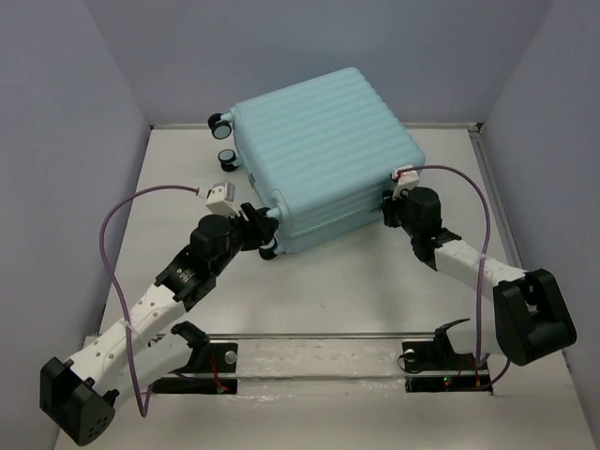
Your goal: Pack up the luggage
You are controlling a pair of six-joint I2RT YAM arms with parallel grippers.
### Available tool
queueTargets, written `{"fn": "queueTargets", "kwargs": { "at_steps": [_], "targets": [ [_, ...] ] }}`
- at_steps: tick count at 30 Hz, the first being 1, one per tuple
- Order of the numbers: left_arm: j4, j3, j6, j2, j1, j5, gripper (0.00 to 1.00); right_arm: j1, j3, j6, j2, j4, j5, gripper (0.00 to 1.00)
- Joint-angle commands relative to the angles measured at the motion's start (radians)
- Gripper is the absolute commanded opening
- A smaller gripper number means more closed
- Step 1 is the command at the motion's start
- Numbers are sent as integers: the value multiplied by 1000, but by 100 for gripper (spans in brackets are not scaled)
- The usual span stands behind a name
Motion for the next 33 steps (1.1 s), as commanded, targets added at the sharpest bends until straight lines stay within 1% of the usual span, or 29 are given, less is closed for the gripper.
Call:
{"fn": "queueTargets", "kwargs": {
  "at_steps": [1,2,4,5,6,7,8,12,14,15,16,17,18,21,22,23,24,25,28,33],
  "targets": [
    [173,7,-14,-52,18,-44,6,-2,-55,-14,1,293,-60,37],
    [179,1,-17,-52,18,-35,6,-11,-52,-14,8,293,-66,36],
    [192,-17,-26,-46,18,-22,6,-11,-38,-8,16,262,-78,30],
    [210,-23,-35,-42,18,-9,6,-11,-31,20,14,260,-121,21],
    [216,-29,-38,-31,18,-3,6,-11,-29,34,16,260,-141,17],
    [219,-29,-41,-26,20,0,6,-11,-29,49,16,261,-155,10],
    [224,-29,-41,-19,18,2,6,-11,-30,57,18,264,-169,7],
    [239,-28,-32,4,20,20,6,-11,-27,124,18,252,-215,7],
    [253,-26,-31,20,18,29,6,-11,-38,189,4,246,-276,7],
    [280,-26,-34,24,20,43,6,15,-49,235,-2,258,-314,7],
    [296,-20,-35,40,18,51,6,44,-63,258,-10,261,-313,7],
    [313,-5,-40,61,18,66,6,140,-67,291,-10,264,-298,7],
    [320,-5,-40,61,18,74,6,209,-67,292,-4,264,-276,7],
    [347,29,-49,101,18,101,6,442,-15,325,83,258,-180,7],
    [348,47,-51,112,18,101,6,564,8,354,112,286,-177,7],
    [348,55,-51,115,18,101,6,611,14,367,157,298,-163,7],
    [347,61,-51,115,18,101,6,647,14,382,171,318,-151,7],
    [342,73,-48,110,20,133,6,674,3,419,180,356,-157,7],
    [337,86,-48,104,18,152,6,675,-12,479,191,439,-198,7],
    [328,89,-80,89,18,205,6,731,63,483,306,542,-169,7]
  ]
}}
